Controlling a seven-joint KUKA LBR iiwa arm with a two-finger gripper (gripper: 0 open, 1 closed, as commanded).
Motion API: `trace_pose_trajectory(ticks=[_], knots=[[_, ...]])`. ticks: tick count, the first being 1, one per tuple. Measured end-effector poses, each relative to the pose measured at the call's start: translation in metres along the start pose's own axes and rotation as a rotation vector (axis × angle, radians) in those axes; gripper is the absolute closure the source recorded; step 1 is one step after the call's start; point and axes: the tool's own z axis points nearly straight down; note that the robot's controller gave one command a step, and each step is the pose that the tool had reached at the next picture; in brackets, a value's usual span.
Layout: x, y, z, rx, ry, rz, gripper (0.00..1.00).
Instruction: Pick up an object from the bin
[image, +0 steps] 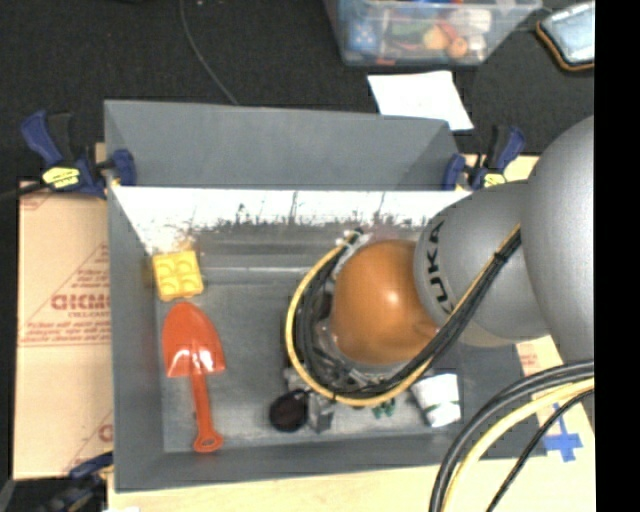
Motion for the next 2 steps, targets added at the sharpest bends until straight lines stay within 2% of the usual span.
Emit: trace_pose_trajectory(ticks=[1, 2], knots=[[-0.002, -0.001, -0.037, 0.002, -0.008, 0.001, 1.00], [-0.001, -0.001, -0.062, 0.002, -0.007, 0.003, 1.00]])
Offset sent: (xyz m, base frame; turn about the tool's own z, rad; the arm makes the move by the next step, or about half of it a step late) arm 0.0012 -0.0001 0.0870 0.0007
